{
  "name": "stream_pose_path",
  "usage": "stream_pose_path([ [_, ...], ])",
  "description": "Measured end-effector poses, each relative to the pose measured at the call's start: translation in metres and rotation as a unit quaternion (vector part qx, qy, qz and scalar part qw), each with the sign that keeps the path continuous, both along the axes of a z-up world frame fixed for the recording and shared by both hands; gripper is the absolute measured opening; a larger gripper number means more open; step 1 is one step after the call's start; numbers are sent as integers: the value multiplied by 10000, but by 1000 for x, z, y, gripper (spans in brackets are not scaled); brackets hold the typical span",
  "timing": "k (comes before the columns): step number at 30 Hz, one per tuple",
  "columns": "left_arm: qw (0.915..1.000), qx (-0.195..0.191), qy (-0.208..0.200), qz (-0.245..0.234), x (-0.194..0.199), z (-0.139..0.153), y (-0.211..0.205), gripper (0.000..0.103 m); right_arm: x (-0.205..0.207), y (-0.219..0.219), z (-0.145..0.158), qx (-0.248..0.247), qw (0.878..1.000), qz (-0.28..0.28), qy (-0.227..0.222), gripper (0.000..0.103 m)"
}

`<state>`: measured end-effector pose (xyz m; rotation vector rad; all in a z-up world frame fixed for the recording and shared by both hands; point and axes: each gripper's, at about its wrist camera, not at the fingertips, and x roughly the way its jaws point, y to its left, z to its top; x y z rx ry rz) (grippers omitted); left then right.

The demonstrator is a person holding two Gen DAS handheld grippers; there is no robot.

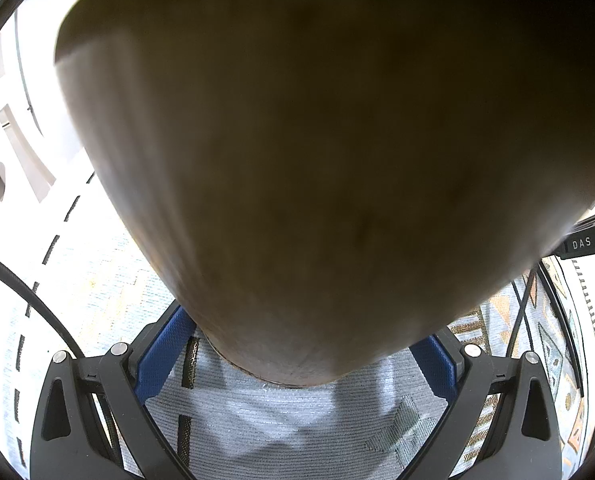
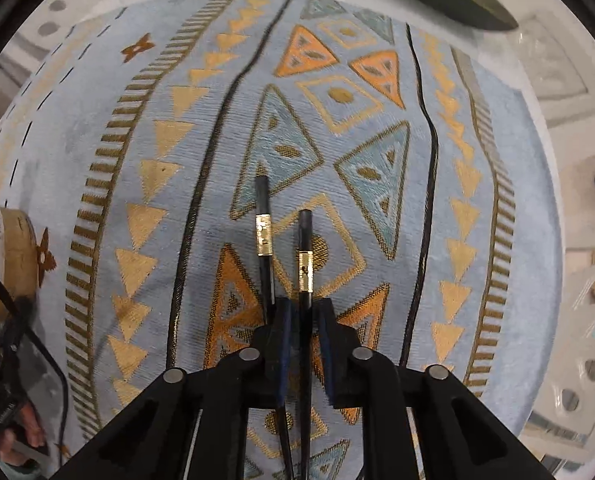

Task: Organize utensils
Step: 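Grasp the pair of black chopsticks with the right tool and lift, then carry the chopsticks over the cup and open the right tool to drop them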

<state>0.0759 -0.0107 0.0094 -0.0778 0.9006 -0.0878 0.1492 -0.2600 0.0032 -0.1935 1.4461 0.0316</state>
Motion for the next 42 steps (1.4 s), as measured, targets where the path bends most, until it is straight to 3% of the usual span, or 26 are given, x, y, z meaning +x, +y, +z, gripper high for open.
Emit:
stream_pose_path([
  [2, 10000, 1, 0, 0, 0, 0, 0, 100, -9, 0, 6, 36, 9998, -131, -139, 6],
  [7, 10000, 1, 0, 0, 0, 0, 0, 100, -37, -4, 60, 359, 9953, -222, -867, 6],
  [12, 10000, 0, 0, 1, 0, 0, 0, 100, -58, -6, 117, 1483, 9727, -250, -1765, 6],
  [20, 10000, -1, 0, 1, 0, 0, 0, 100, -88, 1, 162, 1822, 9477, -323, -2600, 6],
  [26, 10000, -1, -1, 1, 0, 0, 0, 100, -95, 13, 226, 2090, 9202, -33, -3311, 6],
  [33, 10000, -1, 0, 2, 0, 0, 0, 100, -87, 51, 297, 2856, 8655, 293, -4104, 6],
  [38, 10000, -1, 0, 2, 0, 0, 0, 100, -76, 92, 309, 3297, 8424, 389, -4245, 6],
  [42, 10000, -1, -1, 2, 0, 0, 0, 100, -67, 126, 300, 3152, 8474, 522, -4242, 6],
])
